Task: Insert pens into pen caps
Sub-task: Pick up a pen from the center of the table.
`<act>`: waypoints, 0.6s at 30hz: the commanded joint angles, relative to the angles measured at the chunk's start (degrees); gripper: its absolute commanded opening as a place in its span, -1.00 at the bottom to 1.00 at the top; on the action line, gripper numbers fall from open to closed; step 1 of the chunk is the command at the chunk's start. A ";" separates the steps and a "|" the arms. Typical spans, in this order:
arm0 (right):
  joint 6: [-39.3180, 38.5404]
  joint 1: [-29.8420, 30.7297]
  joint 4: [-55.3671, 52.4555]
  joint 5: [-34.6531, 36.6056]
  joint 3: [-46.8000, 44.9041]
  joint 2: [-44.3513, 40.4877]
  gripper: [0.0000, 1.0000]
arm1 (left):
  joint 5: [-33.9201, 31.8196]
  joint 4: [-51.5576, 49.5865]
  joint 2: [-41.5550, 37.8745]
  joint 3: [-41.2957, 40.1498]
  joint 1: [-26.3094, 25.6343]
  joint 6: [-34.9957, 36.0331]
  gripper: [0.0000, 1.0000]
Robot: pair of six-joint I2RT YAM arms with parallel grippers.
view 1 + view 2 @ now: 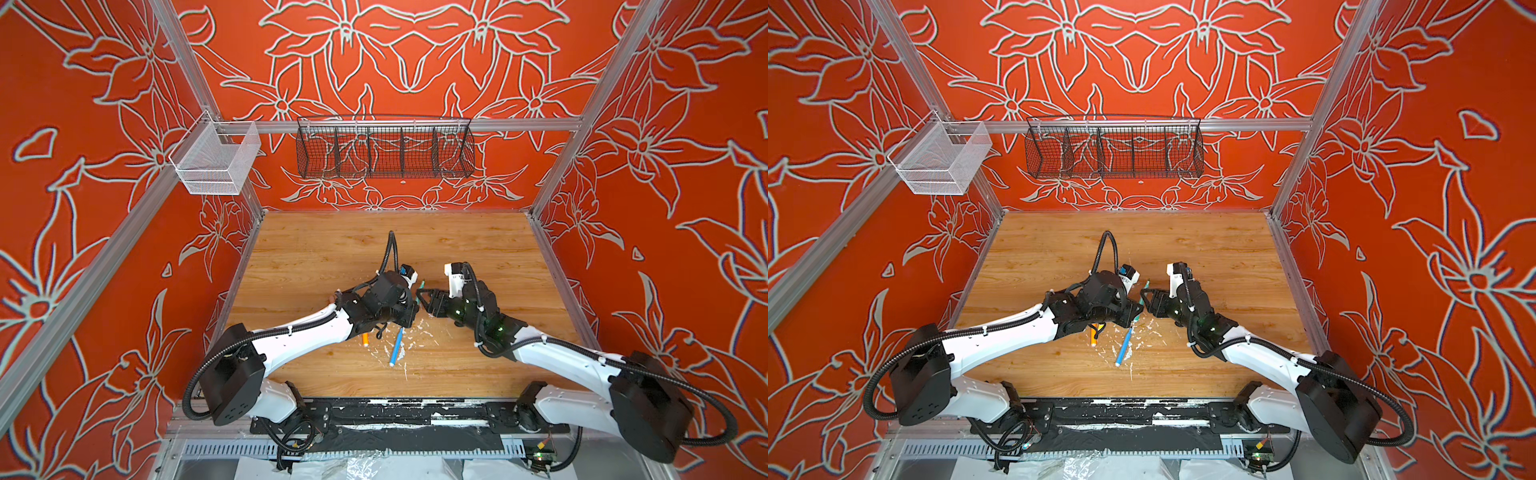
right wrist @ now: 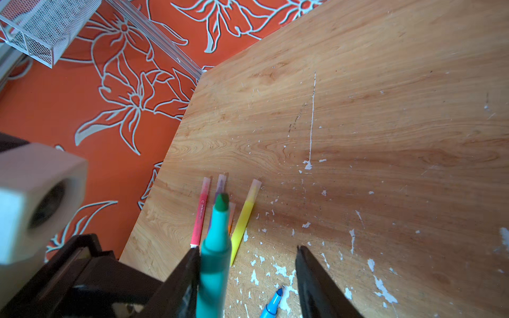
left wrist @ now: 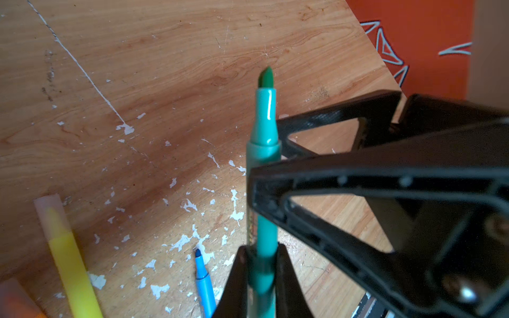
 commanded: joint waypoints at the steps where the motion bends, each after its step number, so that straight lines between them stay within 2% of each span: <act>1: 2.06 0.28 0.98 -1.70 2.41 1.76 0.01 | 3.75 1.17 1.36 1.53 -0.07 0.96 -0.93; 8: 3.16 0.33 -0.19 -0.49 2.39 1.61 -0.26 | 4.90 0.88 3.57 2.52 -0.16 0.84 -0.95; 18: 3.99 0.33 -3.21 1.41 2.70 0.91 -0.83 | 4.23 1.03 3.32 2.10 -0.14 0.77 -0.93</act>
